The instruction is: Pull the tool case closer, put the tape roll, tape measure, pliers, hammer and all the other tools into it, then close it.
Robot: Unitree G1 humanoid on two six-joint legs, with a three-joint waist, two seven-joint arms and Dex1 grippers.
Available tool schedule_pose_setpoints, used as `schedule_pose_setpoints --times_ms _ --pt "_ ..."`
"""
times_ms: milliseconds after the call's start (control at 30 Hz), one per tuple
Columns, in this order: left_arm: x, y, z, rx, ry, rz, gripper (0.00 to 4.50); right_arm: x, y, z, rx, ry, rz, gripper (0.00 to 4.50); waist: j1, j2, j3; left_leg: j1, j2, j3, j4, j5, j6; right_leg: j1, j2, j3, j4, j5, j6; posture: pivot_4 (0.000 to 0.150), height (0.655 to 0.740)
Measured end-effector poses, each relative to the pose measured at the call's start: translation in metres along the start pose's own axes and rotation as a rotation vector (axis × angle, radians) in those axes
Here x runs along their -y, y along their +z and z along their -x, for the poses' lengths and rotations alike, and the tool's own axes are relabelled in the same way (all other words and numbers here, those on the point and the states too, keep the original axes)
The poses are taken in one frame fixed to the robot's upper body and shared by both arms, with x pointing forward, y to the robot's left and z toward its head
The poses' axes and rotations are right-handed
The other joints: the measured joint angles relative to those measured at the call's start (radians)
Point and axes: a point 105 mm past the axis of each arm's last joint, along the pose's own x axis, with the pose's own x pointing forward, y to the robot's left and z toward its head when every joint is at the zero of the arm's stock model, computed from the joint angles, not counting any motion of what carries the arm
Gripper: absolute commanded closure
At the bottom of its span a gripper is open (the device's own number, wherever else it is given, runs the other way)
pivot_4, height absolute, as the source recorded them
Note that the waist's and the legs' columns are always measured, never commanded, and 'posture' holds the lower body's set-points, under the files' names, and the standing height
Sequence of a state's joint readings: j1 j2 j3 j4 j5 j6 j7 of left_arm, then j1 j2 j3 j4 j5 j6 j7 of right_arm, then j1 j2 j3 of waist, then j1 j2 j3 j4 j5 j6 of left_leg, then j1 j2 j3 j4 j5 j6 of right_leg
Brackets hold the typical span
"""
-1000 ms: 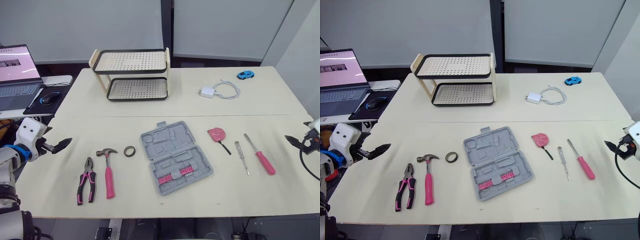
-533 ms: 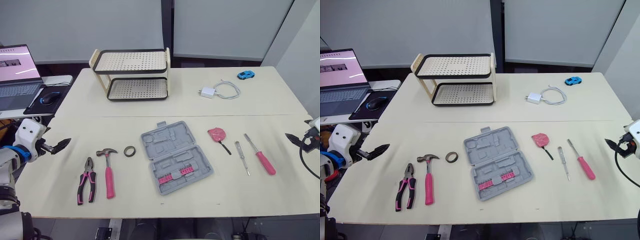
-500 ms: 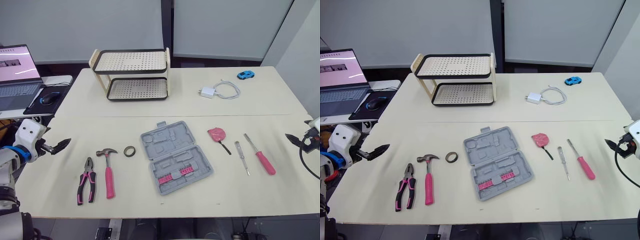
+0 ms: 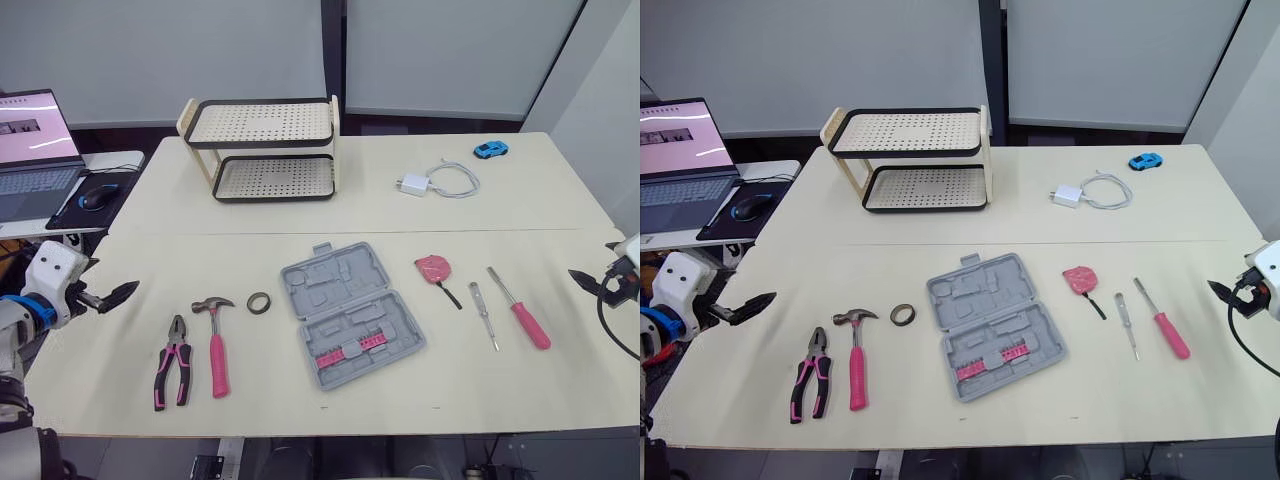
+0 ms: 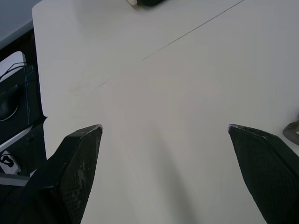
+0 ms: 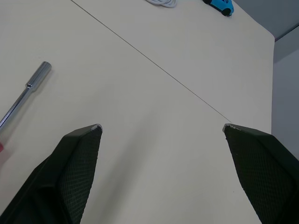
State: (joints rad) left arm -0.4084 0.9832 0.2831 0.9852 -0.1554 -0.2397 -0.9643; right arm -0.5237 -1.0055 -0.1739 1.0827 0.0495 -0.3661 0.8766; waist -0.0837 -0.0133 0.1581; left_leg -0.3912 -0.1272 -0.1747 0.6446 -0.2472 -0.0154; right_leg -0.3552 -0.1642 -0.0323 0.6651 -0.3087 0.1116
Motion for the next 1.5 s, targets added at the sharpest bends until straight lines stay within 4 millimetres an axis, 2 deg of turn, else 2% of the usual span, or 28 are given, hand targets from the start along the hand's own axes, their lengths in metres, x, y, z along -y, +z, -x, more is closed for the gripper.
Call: schedule_pose_setpoints --times_ms 300,333,400,467,567,700,800,967,1167,1333,1500 --pt "0.007 -0.005 0.007 0.009 -0.045 0.025 0.0 -0.003 0.002 -0.001 -0.019 0.045 0.035 0.05 -0.004 0.0 0.0 0.0 0.0 0.002 0.0 0.0 0.0 -0.002 0.0 0.002 0.001 0.0 0.0 0.15 0.74" --pt "0.01 -0.003 0.009 0.016 -0.069 0.024 0.19 -0.005 0.005 -0.003 -0.013 0.064 0.048 0.02 -0.004 0.0 0.0 0.0 0.0 0.003 0.0 0.0 0.0 -0.002 0.0 0.003 0.001 0.0 0.0 0.15 0.74" --pt "0.019 0.005 0.011 0.038 -0.134 0.01 0.55 -0.011 0.019 -0.007 0.012 0.127 0.091 0.44 -0.004 0.0 0.0 0.0 0.001 0.005 0.0 0.0 0.0 -0.003 0.001 0.007 0.002 0.0 0.0 0.15 0.74" --pt "0.035 0.019 0.013 0.065 -0.218 -0.027 1.13 -0.023 0.042 -0.014 0.065 0.205 0.144 0.97 -0.004 0.001 0.0 0.0 0.001 0.007 0.0 0.0 0.0 -0.004 0.003 0.014 0.002 0.0 0.0 0.15 0.74" --pt "0.069 0.045 0.009 0.099 -0.354 -0.089 2.11 -0.058 0.078 -0.03 0.148 0.342 0.23 2.09 0.001 0.0 0.0 -0.001 0.002 0.009 0.0 0.0 0.0 -0.006 0.006 0.02 0.002 0.0 0.0 0.15 0.74" --pt "0.115 0.063 -0.002 0.117 -0.484 -0.123 3.44 -0.102 0.1 -0.043 0.154 0.474 0.296 3.55 0.012 0.001 0.0 -0.004 0.001 0.011 0.001 0.0 0.0 -0.012 0.005 0.023 0.005 0.0 0.0 0.15 0.74" --pt "0.151 0.064 -0.012 0.1 -0.572 -0.129 4.41 -0.129 0.109 -0.05 0.143 0.544 0.346 4.5 0.028 0.0 0.0 -0.008 0.001 0.012 0.002 0.0 0.0 -0.018 0.005 0.024 0.01 0.0 0.0 0.15 0.74" --pt "0.193 0.048 -0.023 0.043 -0.652 -0.121 4.46 -0.168 0.113 -0.061 0.114 0.638 0.401 4.5 0.033 0.0 0.0 -0.008 0.001 0.013 0.002 0.0 0.0 -0.019 0.005 0.025 0.011 0.0 -0.001 0.15 0.74" --pt "0.224 0.036 -0.037 -0.007 -0.667 -0.094 4.46 -0.181 0.128 -0.074 0.111 0.657 0.443 4.5 0.035 0.0 0.0 -0.008 0.001 0.013 0.002 0.0 0.0 -0.019 0.005 0.024 0.011 0.0 -0.001 0.15 0.74" --pt "0.244 0.038 -0.046 -0.015 -0.672 -0.065 4.46 -0.201 0.123 -0.085 0.083 0.697 0.432 4.5 0.036 0.0 0.001 -0.008 0.001 0.013 0.002 0.0 -0.001 -0.019 0.005 0.024 0.011 0.0 -0.001 0.15 0.74" --pt "0.254 0.04 -0.051 -0.014 -0.666 -0.056 4.46 -0.206 0.122 -0.099 0.044 0.692 0.463 4.5 0.033 0.0 0.0 -0.008 0.001 0.013 0.002 0.001 -0.001 -0.019 0.005 0.025 0.012 0.0 -0.001 0.15 0.74"
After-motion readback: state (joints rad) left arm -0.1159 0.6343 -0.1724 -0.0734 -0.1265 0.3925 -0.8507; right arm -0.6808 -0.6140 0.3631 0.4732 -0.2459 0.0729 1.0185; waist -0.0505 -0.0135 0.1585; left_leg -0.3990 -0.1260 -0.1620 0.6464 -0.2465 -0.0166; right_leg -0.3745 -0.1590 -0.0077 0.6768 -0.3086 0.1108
